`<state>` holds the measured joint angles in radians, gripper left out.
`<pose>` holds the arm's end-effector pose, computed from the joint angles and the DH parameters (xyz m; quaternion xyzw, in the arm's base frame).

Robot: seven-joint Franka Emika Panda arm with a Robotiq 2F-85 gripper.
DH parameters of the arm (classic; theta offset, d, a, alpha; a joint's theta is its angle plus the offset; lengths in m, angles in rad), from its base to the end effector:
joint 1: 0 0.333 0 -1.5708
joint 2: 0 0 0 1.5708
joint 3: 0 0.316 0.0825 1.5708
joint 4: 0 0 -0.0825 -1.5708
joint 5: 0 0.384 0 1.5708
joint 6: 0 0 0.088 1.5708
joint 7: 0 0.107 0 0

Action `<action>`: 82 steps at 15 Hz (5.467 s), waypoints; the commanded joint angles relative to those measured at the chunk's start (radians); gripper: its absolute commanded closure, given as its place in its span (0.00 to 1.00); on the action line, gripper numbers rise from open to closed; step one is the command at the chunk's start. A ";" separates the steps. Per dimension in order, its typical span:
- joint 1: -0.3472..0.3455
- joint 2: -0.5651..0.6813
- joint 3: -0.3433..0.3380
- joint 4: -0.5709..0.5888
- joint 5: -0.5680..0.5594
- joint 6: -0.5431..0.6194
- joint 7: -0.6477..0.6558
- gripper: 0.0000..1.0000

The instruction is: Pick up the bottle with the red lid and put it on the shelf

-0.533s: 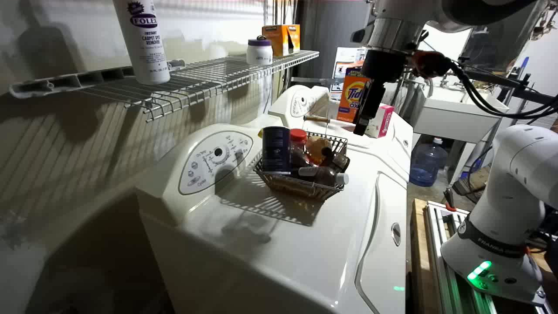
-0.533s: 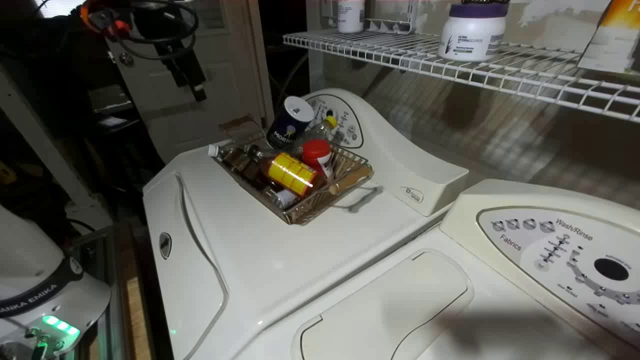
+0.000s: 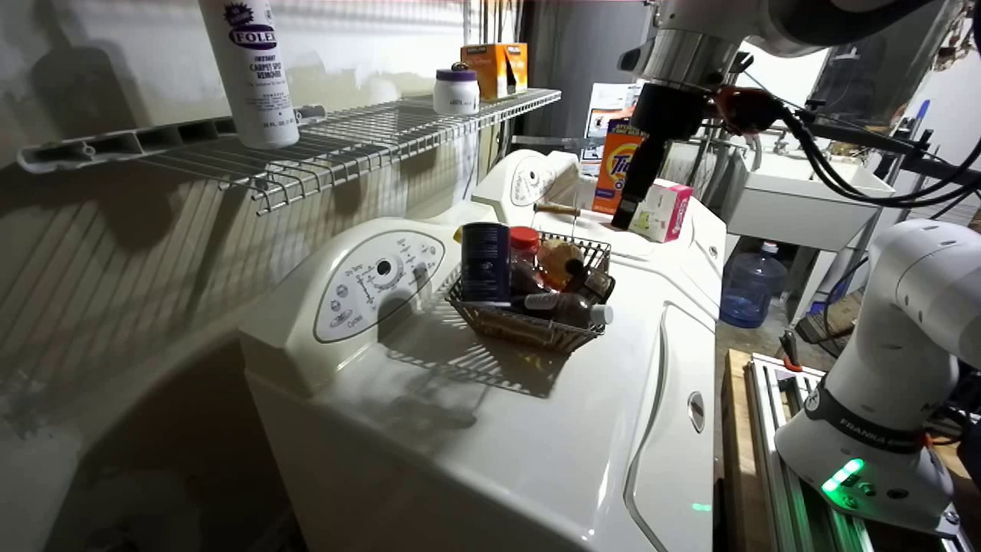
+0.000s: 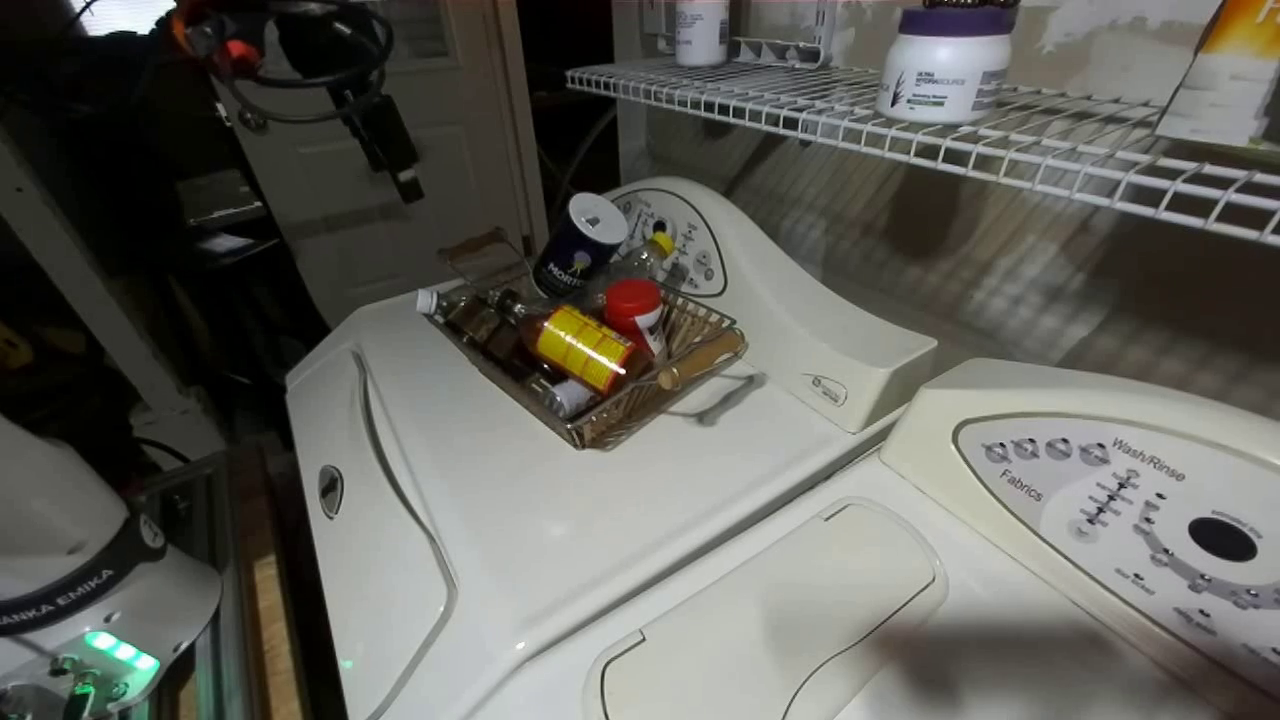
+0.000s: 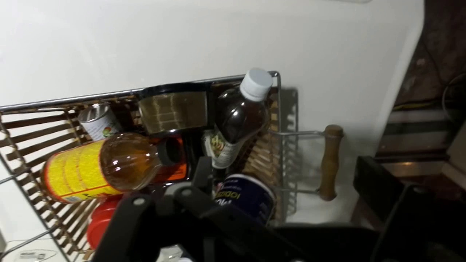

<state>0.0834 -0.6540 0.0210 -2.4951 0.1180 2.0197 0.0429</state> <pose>0.3683 0.0463 0.5215 -0.9948 -0.0083 -0.0854 0.0551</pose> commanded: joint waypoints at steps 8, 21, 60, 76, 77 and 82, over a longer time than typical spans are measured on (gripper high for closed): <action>-0.290 0.247 0.094 0.162 -0.285 0.300 0.350 0.00; -0.209 0.550 0.031 0.379 -0.333 0.107 0.351 0.00; -0.160 0.655 -0.079 0.358 -0.238 0.237 0.492 0.53; -0.181 0.390 -0.054 0.443 -0.171 0.076 0.440 0.53; -0.181 0.387 -0.051 0.459 -0.171 0.073 0.441 0.53; -0.191 0.389 -0.044 0.444 -0.196 0.092 0.457 0.28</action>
<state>-0.0957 -0.2658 -0.0335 -2.0545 -0.0817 2.1150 0.5031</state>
